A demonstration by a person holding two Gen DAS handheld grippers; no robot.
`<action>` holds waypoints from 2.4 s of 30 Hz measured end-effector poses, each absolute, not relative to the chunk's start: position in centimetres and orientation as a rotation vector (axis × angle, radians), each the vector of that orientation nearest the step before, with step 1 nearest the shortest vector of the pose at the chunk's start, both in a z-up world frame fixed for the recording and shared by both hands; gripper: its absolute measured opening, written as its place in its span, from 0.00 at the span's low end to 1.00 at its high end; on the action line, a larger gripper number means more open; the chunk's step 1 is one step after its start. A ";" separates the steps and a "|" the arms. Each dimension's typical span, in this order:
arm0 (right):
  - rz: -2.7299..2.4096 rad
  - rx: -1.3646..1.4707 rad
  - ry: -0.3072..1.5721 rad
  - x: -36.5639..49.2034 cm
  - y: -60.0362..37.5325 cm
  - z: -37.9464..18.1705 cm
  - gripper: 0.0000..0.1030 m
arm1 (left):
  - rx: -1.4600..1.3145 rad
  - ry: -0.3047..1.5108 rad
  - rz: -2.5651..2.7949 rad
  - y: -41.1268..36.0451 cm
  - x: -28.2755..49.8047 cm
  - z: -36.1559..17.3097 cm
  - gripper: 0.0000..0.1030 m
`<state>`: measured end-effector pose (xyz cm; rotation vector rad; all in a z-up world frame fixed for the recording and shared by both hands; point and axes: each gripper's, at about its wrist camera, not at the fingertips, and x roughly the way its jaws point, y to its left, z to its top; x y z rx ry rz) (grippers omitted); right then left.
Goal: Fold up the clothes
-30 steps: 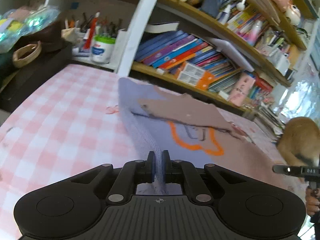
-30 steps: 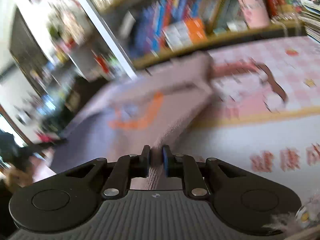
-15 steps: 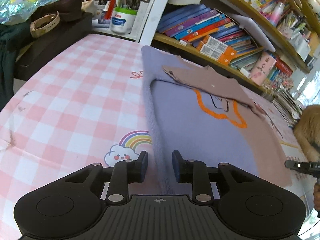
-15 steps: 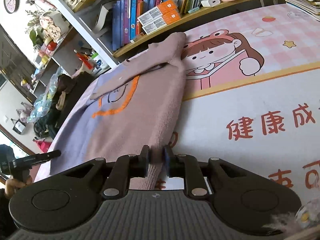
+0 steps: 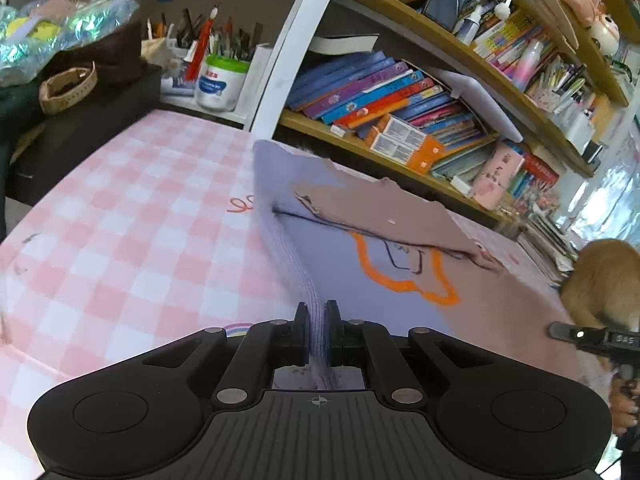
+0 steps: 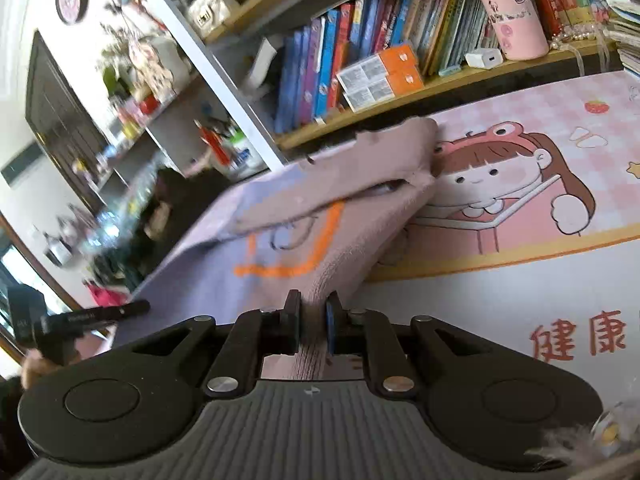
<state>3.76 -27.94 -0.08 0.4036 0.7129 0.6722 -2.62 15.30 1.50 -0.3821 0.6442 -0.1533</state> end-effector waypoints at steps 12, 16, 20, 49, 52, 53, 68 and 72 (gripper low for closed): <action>0.620 0.506 0.858 3.4 -29.6 -3.9 0.17 | -0.474 0.754 -0.150 16.1 -3.5 -1.6 0.13; 0.640 0.514 0.861 3.4 -29.4 -4.0 0.17 | -0.483 0.747 -0.135 16.0 -3.4 -1.6 0.12; 0.648 0.482 0.859 2.9 -29.4 -3.9 0.09 | -0.485 0.736 -0.126 15.9 -3.7 -1.8 0.05; 0.565 0.483 0.773 -8.8 -36.6 -0.8 0.07 | -0.628 0.699 -0.367 12.7 -12.9 -1.6 0.05; 0.545 0.483 0.798 -9.0 -36.7 -1.8 0.07 | -0.612 0.700 -0.359 12.7 -13.3 -1.7 0.05; 0.541 0.486 0.805 -9.0 -36.7 -2.0 0.07 | -0.608 0.703 -0.355 12.8 -13.4 -1.8 0.05; 0.574 0.532 0.836 -8.9 -36.9 -3.9 0.12 | -0.625 0.739 -0.346 13.2 -13.6 -3.3 0.08; 0.595 0.528 0.840 -8.7 -36.4 -3.9 0.12 | -0.650 0.734 -0.358 13.3 -13.3 -3.6 0.08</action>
